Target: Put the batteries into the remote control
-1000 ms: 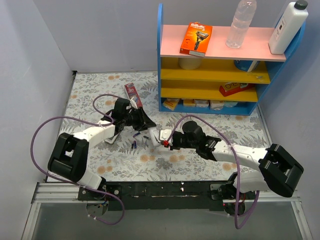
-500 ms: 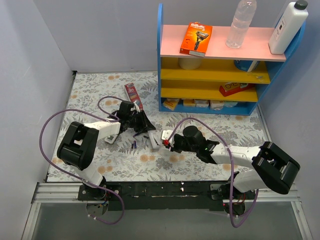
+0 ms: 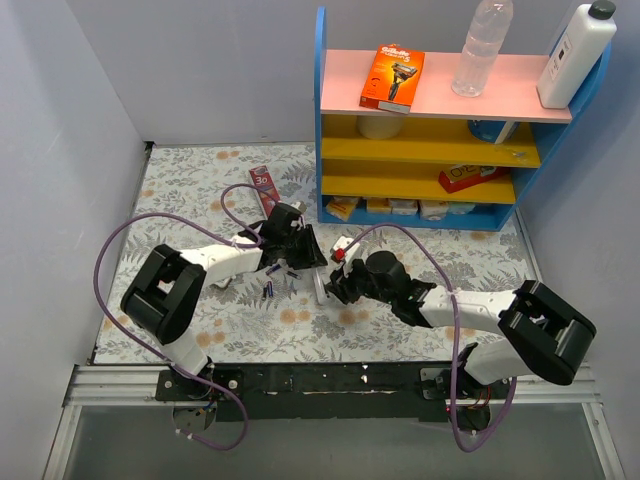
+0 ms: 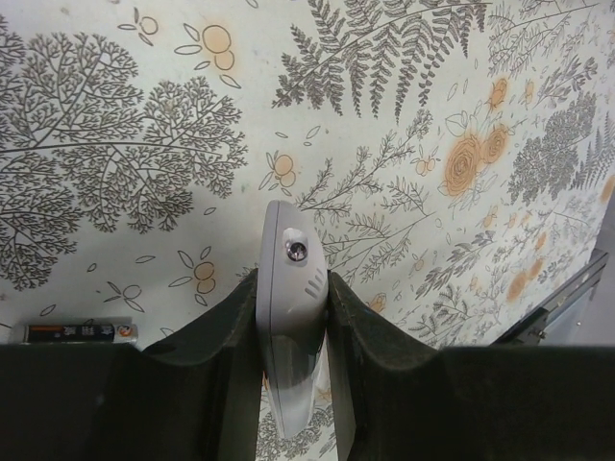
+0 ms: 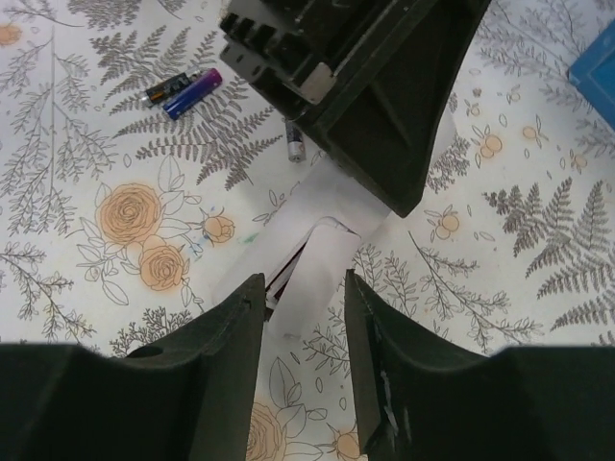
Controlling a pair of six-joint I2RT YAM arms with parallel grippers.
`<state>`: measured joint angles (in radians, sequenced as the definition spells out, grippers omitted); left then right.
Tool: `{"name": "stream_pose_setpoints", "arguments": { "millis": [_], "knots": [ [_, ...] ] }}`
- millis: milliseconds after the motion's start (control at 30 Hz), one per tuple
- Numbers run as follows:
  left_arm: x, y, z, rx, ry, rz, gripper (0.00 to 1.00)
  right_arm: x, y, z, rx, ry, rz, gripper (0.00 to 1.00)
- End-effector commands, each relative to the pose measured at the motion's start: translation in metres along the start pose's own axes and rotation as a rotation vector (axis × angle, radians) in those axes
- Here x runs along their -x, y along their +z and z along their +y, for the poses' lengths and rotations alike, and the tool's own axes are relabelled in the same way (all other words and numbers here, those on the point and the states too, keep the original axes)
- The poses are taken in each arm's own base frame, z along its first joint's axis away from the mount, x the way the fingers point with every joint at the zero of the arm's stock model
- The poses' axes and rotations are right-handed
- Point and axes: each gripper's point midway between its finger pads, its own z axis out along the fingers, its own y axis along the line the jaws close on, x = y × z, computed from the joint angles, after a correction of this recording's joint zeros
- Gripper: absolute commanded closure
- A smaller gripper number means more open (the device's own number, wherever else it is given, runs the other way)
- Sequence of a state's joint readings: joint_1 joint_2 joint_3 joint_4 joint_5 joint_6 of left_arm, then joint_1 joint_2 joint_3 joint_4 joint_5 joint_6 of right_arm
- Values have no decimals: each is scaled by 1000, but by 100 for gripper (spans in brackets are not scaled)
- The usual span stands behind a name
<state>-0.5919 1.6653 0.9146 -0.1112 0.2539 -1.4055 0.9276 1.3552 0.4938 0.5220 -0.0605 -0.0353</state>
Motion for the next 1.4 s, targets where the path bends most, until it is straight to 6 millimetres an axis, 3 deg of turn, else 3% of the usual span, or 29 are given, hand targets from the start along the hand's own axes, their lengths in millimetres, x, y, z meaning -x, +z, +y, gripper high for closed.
{"name": "stream_pose_setpoints", "arguments": {
  "millis": [0,233,500,700,900,1033,1100,1167,1200,1233,1267,1367],
  "knots": [
    [8,1,-2,80,54,-51,100,-4,5,-12,-96,151,-11,53],
    [7,0,-7,91,72,-56,100,-15,11,-12,-97,199,9,53],
    [6,-6,-4,107,83,-68,100,-42,8,-21,-161,245,66,59],
    [8,-8,1,135,87,-82,100,-40,5,-25,-179,235,64,61],
    [23,-19,5,183,108,-151,100,-35,-2,-28,-192,223,63,61],
    [37,-40,7,190,99,-218,100,-18,-8,-29,-192,216,53,54],
    [45,-60,9,172,71,-269,100,-4,-11,-26,-171,215,40,52],
    [55,-77,12,150,48,-323,100,8,-13,-20,-127,183,59,40],
    [61,-96,2,103,43,-372,100,11,-13,-18,-112,171,66,29],
    [56,-101,8,99,34,-379,100,15,-13,-16,-98,163,70,9],
    [62,-110,10,84,20,-415,100,18,-13,-11,-61,155,73,5],
    [63,-145,12,13,-12,-511,100,28,-10,-8,-41,150,63,5]
  ]
}}
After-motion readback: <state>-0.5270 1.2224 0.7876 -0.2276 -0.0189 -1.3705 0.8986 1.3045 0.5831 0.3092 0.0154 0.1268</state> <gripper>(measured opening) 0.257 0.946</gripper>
